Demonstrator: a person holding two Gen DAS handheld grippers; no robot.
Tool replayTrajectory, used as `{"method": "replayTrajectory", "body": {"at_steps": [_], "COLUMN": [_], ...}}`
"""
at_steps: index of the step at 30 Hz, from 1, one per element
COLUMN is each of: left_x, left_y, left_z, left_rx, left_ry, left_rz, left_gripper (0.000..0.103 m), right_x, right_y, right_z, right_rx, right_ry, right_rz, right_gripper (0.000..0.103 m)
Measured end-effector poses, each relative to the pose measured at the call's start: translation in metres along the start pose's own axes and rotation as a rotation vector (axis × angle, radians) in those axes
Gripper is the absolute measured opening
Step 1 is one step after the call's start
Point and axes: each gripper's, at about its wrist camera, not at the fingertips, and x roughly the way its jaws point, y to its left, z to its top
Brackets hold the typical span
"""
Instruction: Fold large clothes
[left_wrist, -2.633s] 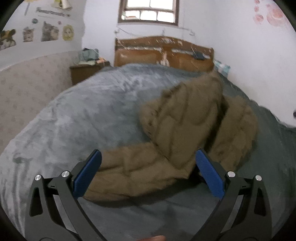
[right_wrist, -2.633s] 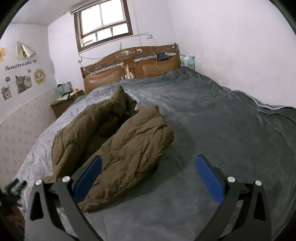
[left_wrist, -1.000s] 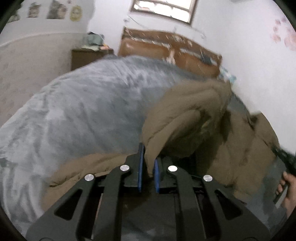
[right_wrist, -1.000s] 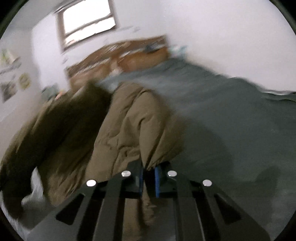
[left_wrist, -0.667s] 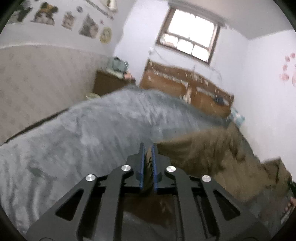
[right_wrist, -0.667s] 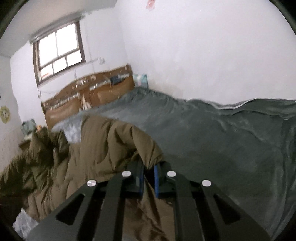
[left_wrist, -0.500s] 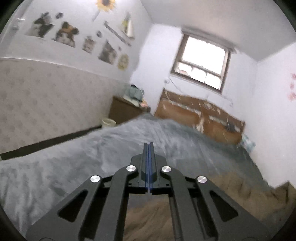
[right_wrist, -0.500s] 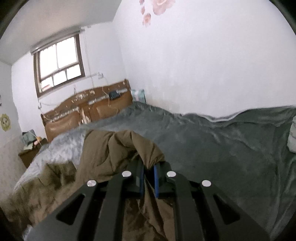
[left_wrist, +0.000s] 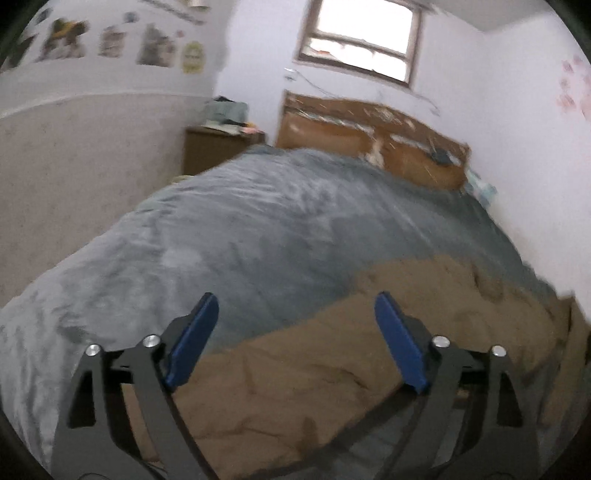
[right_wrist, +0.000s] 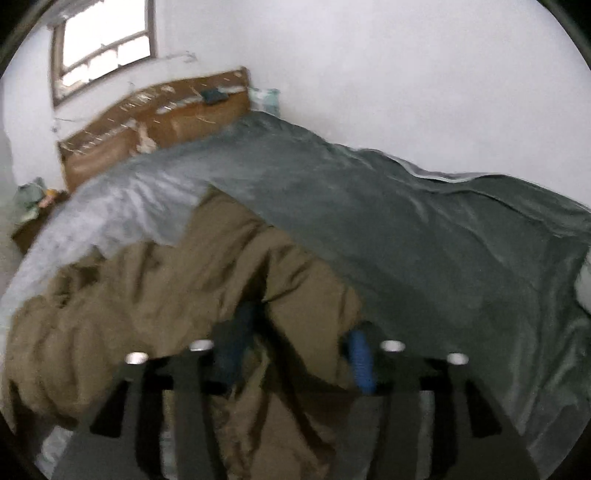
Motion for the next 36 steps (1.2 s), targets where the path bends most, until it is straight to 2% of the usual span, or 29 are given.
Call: {"method": "replayTrajectory", "body": {"at_steps": [1,2,3,5,7,8,11,13,18,22,23,25,27,28,30,32,34,35,36], "left_x": [0.002,0.005,0.010,0.016,0.021,0.025,0.035,0.041,0.042,0.048,0.048,0.048,0.047,0.048,0.047,0.045,0.044,0.045,0.046], "left_y": [-0.007,-0.016,-0.025,-0.037,-0.045,-0.048,-0.060,-0.067,-0.071,-0.073,-0.072,-0.071,-0.071,-0.070,-0.068,-0.065,-0.064,-0.064,-0.064], "left_z": [-0.005,-0.010,-0.014,-0.025,-0.033,-0.038,-0.054,-0.065,-0.083,-0.084,-0.083,-0.081,-0.079,-0.079,-0.076,-0.073,-0.070,-0.070,-0.070], "left_rx": [0.028,0.050,0.071,0.123,0.132,0.137,0.164,0.198,0.227,0.243,0.242,0.235,0.232,0.231,0.224,0.215,0.212,0.212,0.214], "left_ry": [0.006,0.014,0.026,0.045,0.067,0.083,0.119,0.134,0.155,0.158,0.156,0.147,0.141,0.136,0.126,0.117,0.110,0.113,0.118], "left_rz": [-0.009,-0.016,-0.031,-0.047,-0.060,-0.069,-0.070,-0.065,-0.065,-0.063,-0.061,-0.063,-0.063,-0.062,-0.060,-0.057,-0.053,-0.055,-0.056], "left_gripper": [0.087,0.087,0.087,0.087,0.089,0.089,0.090,0.090,0.090,0.090,0.090,0.090,0.090,0.090,0.090,0.090,0.090,0.090,0.090], "right_x": [0.002,0.004,0.007,0.008,0.003,-0.001,-0.021,-0.025,-0.004,-0.002,-0.005,-0.002,-0.001,0.001,-0.001,-0.006,-0.021,-0.029,-0.040], "right_y": [-0.002,-0.008,-0.016,-0.030,-0.042,-0.040,-0.020,-0.017,-0.025,-0.031,-0.038,-0.053,-0.075,-0.080,-0.084,-0.079,-0.070,-0.062,-0.044], "right_z": [0.001,0.001,0.001,0.000,0.001,0.002,0.005,0.002,-0.002,-0.006,-0.007,-0.007,-0.016,-0.018,-0.019,-0.017,-0.012,-0.009,-0.005], "right_rx": [0.035,0.102,0.152,0.251,0.345,0.352,0.228,0.189,0.147,0.089,0.109,0.234,0.457,0.511,0.506,0.437,0.345,0.285,0.173], "right_ry": [0.017,0.044,0.055,0.049,0.006,-0.009,-0.092,-0.084,0.123,0.193,0.198,0.204,0.200,0.205,0.179,0.134,0.023,-0.032,-0.123], "right_rz": [0.063,0.162,0.219,0.287,0.329,0.345,0.337,0.333,0.276,0.283,0.303,0.407,0.565,0.600,0.536,0.380,0.215,0.176,0.153], "right_gripper": [0.086,0.094,0.097,0.097,0.097,0.097,0.097,0.097,0.097,0.097,0.097,0.100,0.101,0.101,0.101,0.101,0.101,0.101,0.101]}}
